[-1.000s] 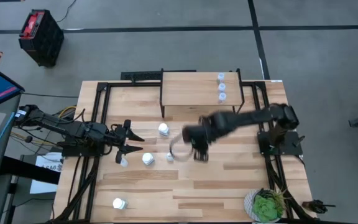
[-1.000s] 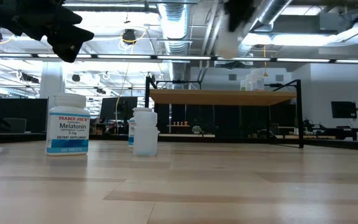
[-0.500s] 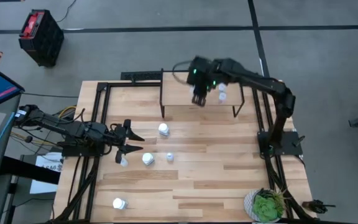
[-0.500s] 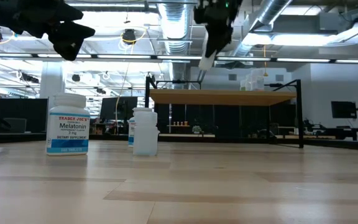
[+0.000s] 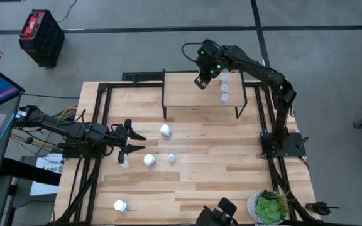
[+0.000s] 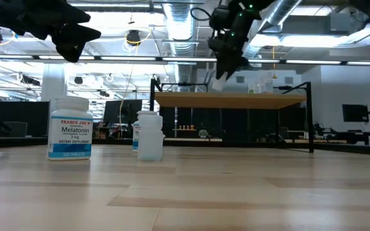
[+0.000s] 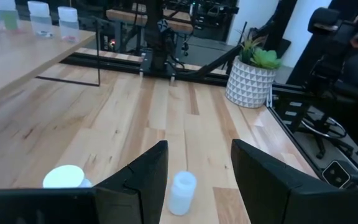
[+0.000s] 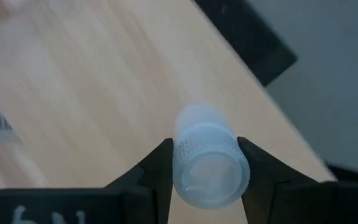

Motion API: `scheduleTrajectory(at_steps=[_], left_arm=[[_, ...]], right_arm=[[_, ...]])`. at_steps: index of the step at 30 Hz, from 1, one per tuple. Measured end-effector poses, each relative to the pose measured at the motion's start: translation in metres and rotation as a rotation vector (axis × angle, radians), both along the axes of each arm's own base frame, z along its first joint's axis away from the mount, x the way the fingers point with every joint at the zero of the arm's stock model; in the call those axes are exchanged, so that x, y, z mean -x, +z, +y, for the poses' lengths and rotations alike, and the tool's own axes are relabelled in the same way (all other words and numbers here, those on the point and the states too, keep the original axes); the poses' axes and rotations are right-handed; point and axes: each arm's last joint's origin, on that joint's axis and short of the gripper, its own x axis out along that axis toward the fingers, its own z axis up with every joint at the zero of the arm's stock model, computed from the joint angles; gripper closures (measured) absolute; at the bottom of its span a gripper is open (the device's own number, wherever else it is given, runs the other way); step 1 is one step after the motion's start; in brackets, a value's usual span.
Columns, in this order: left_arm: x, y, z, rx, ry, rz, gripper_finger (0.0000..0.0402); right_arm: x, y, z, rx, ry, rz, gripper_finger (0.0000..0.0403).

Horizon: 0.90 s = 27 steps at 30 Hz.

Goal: Pick and place medicine bottles onto shelf by color
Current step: Put the bottom translucent medicine bottle onto the middle of the shelf

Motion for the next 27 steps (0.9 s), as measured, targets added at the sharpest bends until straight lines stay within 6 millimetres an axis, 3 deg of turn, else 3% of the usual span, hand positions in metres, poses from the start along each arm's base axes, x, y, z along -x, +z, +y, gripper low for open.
scheduleTrajectory(at_steps=[8,21,27], left_arm=[[0.000,0.000,0.000,-0.013,-0.005,-0.001,0.0237],[0.000,0.000,0.000,-0.013,-0.006,0.002,0.0237],[0.000,0.000,0.000,-0.014,-0.006,0.003,0.0237]], right_arm=[[0.000,-0.005,0.004,-0.034,0.023,0.041,0.0256],[-0.010,-0.012,0.021,0.005,0.275,0.148,0.0251],[-0.010,-0.013,0.027,-0.015,0.293,0.181,0.0243]])
